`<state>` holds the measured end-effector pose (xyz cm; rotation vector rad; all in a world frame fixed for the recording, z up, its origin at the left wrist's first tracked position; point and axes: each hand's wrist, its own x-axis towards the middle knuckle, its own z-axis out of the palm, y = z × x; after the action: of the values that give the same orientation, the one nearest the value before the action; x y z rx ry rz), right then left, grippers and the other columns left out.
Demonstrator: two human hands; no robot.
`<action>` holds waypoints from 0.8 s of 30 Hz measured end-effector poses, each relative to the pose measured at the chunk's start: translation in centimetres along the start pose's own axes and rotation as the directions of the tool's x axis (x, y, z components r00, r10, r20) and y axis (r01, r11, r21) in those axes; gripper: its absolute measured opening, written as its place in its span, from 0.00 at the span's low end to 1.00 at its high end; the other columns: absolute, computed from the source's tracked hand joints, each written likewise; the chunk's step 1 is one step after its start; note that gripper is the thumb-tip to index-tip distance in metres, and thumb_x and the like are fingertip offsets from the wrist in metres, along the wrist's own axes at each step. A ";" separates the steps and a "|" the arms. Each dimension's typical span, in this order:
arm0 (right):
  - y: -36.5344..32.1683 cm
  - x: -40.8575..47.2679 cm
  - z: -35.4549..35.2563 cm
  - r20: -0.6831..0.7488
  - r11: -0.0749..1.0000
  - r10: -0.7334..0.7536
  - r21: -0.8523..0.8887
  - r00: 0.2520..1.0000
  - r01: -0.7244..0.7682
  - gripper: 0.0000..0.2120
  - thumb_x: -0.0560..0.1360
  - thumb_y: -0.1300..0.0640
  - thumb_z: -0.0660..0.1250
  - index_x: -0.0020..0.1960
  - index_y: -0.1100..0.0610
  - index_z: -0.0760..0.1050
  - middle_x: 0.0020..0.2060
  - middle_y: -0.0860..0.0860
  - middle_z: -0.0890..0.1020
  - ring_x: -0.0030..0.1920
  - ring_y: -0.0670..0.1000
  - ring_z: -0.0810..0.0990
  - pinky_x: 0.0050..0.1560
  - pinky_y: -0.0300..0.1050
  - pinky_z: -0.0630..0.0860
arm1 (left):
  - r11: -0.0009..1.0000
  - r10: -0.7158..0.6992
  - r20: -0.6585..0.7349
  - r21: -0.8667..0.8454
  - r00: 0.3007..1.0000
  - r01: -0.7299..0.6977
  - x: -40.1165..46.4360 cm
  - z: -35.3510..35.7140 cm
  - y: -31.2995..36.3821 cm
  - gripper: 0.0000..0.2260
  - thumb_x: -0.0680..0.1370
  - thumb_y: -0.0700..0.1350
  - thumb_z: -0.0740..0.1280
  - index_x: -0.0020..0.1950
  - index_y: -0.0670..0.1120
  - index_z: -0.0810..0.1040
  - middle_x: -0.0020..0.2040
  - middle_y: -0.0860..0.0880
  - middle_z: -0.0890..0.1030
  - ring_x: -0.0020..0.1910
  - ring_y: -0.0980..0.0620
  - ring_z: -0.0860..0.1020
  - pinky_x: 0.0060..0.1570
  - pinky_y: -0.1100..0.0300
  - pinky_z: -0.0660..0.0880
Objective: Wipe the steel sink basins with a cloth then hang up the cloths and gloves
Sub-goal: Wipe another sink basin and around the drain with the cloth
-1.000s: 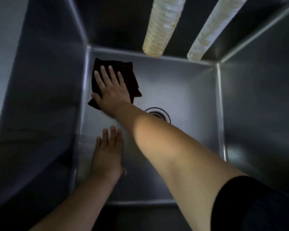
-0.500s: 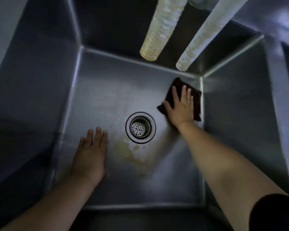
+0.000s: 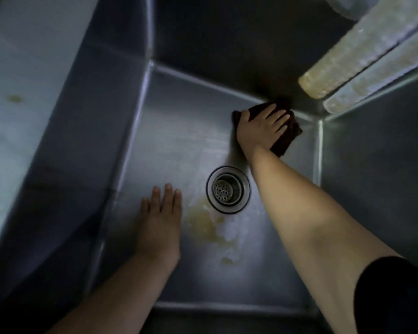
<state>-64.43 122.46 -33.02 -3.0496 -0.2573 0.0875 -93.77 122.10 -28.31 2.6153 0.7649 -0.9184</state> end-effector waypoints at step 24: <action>-3.0 -9.5 -0.3 0.201 0.411 -0.891 -0.024 0.407 0.911 0.30 0.79 0.46 0.55 0.77 0.50 0.51 0.77 0.53 0.52 0.77 0.53 0.47 0.75 0.49 0.44 | 0.998 0.013 0.016 -0.055 1.000 -0.012 -0.3 -0.8 -0.2 0.57 0.66 0.57 0.74 0.75 0.44 0.32 0.76 0.44 0.34 0.75 0.41 0.37 0.73 0.47 0.39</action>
<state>-74.23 123.78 -31.99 -2.5093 -1.9491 0.2389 -93.62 122.46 -27.52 2.5593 0.7580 -0.9011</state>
